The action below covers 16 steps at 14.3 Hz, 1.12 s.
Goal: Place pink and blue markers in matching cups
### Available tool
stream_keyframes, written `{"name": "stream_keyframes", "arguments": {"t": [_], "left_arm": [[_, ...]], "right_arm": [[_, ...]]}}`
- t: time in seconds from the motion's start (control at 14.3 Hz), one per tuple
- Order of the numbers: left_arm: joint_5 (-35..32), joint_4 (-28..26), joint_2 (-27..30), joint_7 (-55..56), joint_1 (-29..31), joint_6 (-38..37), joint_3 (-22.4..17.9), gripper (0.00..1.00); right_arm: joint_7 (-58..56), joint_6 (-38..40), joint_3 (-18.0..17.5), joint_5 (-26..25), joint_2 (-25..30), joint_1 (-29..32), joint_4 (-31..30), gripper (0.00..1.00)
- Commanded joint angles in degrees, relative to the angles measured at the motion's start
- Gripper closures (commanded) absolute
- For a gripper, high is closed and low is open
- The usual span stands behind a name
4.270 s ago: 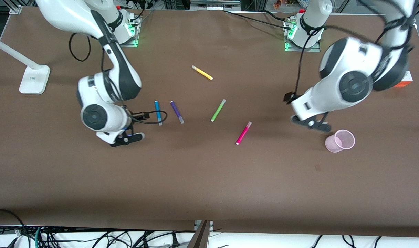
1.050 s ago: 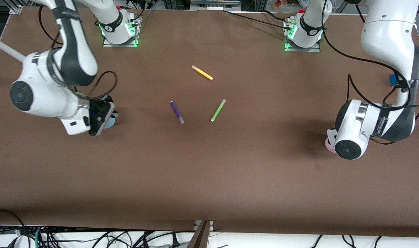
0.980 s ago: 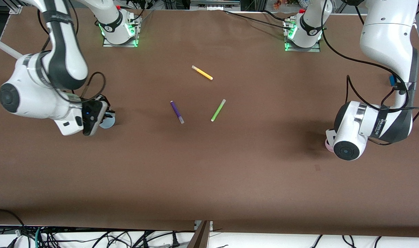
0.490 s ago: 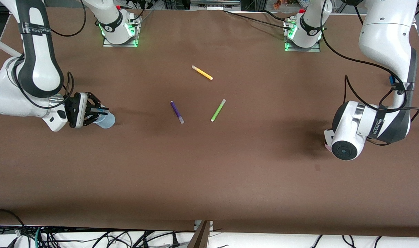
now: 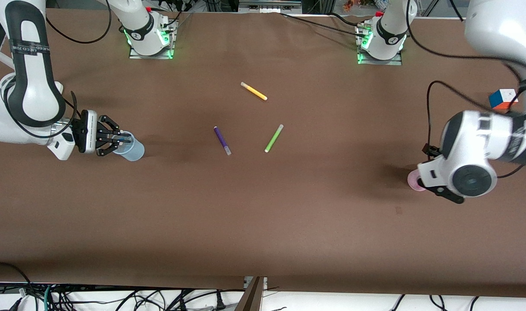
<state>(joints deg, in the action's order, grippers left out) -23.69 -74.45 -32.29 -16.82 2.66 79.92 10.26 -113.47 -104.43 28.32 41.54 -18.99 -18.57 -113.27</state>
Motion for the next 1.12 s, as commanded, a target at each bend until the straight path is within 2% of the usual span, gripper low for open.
{"name": "stream_keyframes", "arguments": {"t": [0.0,0.14,0.28,0.35,0.42,0.49,0.63,0.7,0.84,0.91,1.05], "left_arm": [[11.1,0.5,7.8,-0.1,2.8,-0.6,-0.1,0.00],[13.9,0.4,12.1,4.5,2.9,-3.5,0.0,0.00],[16.4,0.4,15.6,5.7,2.9,-4.9,-0.2,0.00],[16.7,-0.9,17.9,6.0,2.2,-4.3,-0.8,0.00],[17.5,-4.7,21.7,6.1,1.6,-3.4,-1.3,0.00],[20.1,-10.1,25.8,6.5,0.5,1.3,-4.0,0.00],[23.7,-21.7,33.1,8.6,-6.2,13.7,-14.6,0.00],[23.7,-23.9,34.3,8.7,-6.8,16.8,-15.8,0.00],[23.3,-24.9,35.3,8.9,-6.5,16.9,-15.1,0.00],[22.7,-26.3,36.3,9.0,-5.9,16.9,-13.3,0.00],[22.7,-27.6,37.6,12.8,-3.9,16.6,-9.7,0.00]], "right_arm": [[-0.1,0.4,0.1,2.3,0.3,0.5,-0.5,0.00],[9.6,1.6,0.1,2.2,0.9,0.5,1.0,0.00],[22.6,4.1,0.0,0.4,0.9,0.3,5.8,0.00],[29.1,5.9,0.0,-2.3,0.9,0.1,8.8,0.00],[37.3,8.2,-0.2,-5.6,0.8,-0.1,12.9,0.00],[46.9,11.1,-0.6,-9.0,0.5,-0.5,17.3,0.00],[62.6,13.9,-0.7,-16.1,0.2,-2.6,23.9,0.00],[68.4,15.2,-0.7,-17.7,0.2,-3.0,25.6,0.00],[77.6,17.8,-0.6,-18.0,0.2,-3.1,26.9,0.00],[81.6,18.6,-0.7,-18.6,0.3,-3.2,27.4,0.00],[91.8,19.2,-1.8,-22.9,1.1,-4.0,27.5,0.00]]}}
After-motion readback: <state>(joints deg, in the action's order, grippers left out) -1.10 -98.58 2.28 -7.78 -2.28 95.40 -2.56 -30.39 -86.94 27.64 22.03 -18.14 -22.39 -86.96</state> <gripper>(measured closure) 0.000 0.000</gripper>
